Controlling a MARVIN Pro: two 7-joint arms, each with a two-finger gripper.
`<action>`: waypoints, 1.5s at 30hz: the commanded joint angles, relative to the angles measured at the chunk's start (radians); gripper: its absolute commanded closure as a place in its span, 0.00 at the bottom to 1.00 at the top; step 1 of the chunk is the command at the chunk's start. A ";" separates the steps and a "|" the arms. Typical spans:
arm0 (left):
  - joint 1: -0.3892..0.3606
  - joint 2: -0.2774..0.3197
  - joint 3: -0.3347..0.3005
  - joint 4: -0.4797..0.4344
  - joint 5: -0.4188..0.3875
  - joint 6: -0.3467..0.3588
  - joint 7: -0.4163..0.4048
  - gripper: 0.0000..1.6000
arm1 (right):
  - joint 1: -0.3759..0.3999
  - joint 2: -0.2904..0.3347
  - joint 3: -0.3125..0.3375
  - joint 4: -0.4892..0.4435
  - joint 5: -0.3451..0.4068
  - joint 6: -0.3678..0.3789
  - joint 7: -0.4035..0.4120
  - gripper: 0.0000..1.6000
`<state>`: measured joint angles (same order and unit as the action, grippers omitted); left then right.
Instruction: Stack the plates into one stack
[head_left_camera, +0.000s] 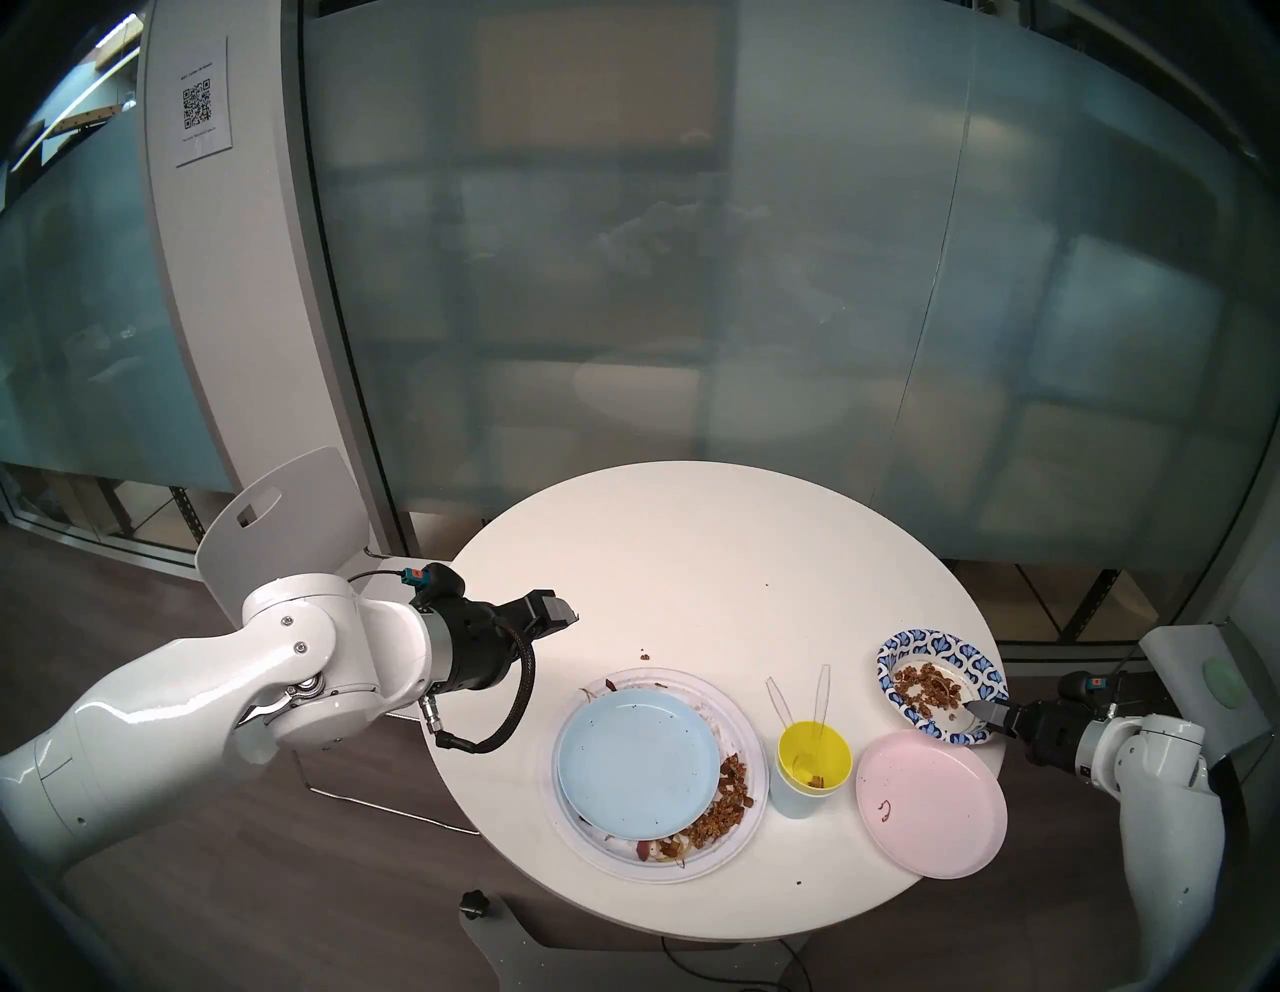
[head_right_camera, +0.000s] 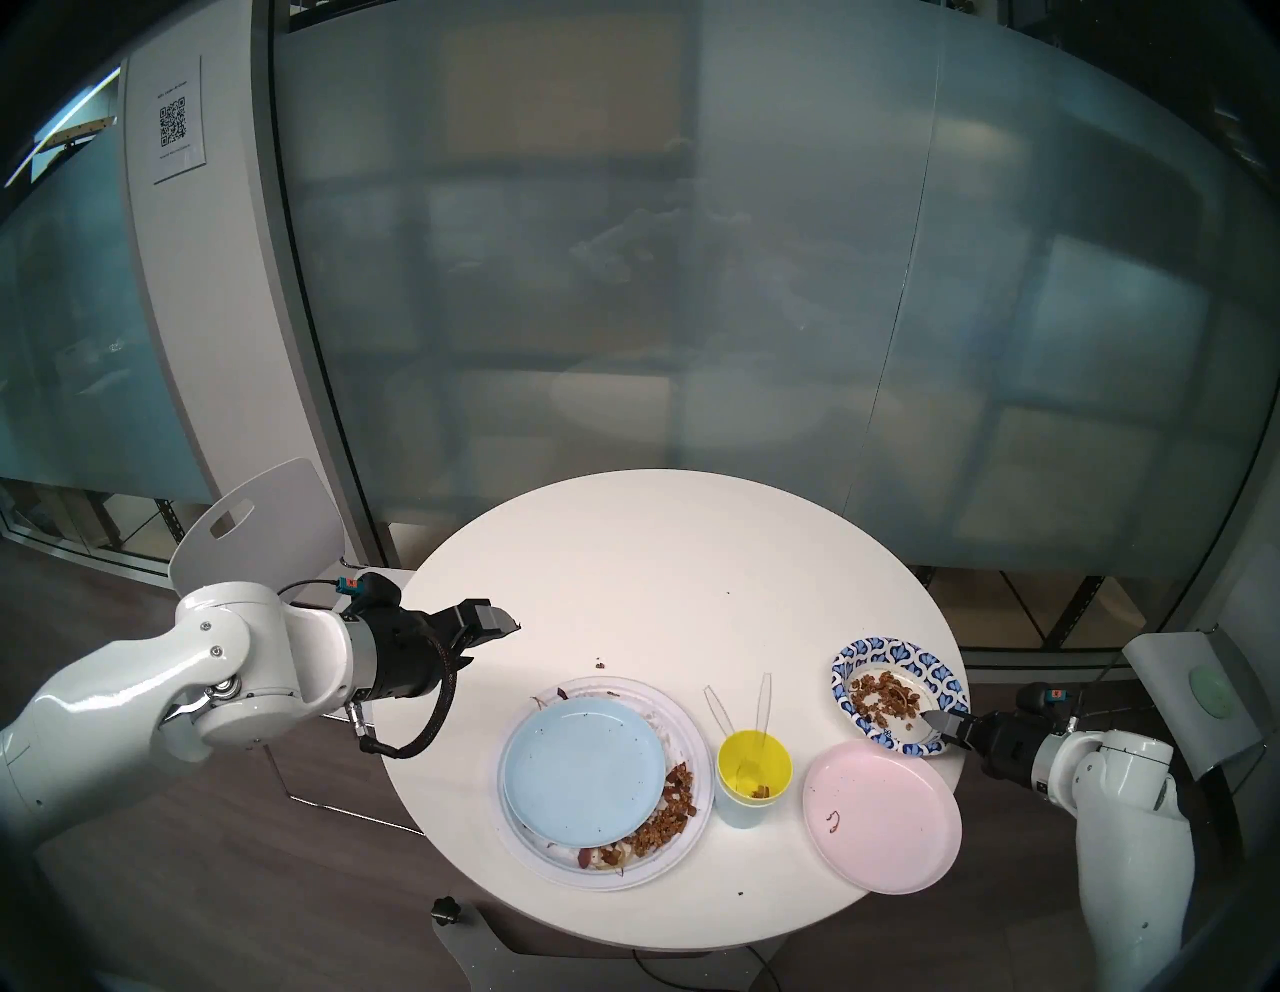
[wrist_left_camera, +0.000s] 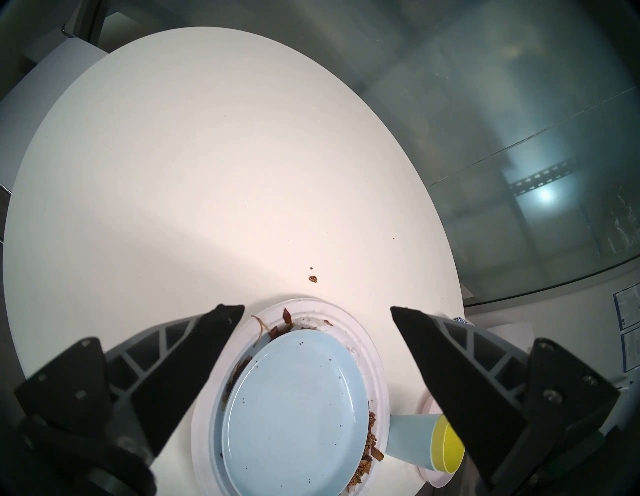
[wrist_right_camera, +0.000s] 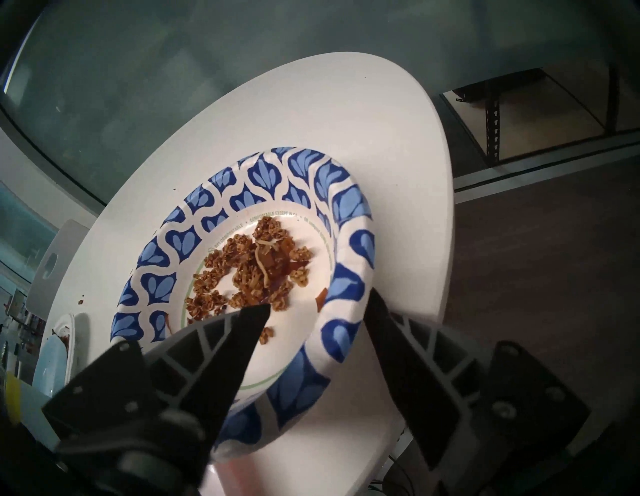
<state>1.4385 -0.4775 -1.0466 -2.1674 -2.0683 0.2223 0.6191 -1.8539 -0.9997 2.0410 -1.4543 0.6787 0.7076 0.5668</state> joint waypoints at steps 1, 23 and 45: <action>-0.009 0.001 -0.009 -0.012 0.001 0.000 -0.004 0.00 | 0.030 0.018 -0.018 0.004 -0.006 0.000 0.004 0.38; -0.013 0.004 -0.005 -0.011 0.000 -0.002 -0.005 0.00 | 0.081 0.051 -0.031 0.019 -0.029 0.017 -0.003 0.55; -0.015 0.006 -0.002 -0.011 -0.001 -0.005 -0.006 0.00 | 0.141 0.069 -0.046 0.054 -0.038 0.032 -0.005 0.89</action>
<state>1.4320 -0.4728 -1.0390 -2.1675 -2.0709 0.2181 0.6181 -1.7460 -0.9466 1.9832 -1.4037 0.6379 0.7444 0.5658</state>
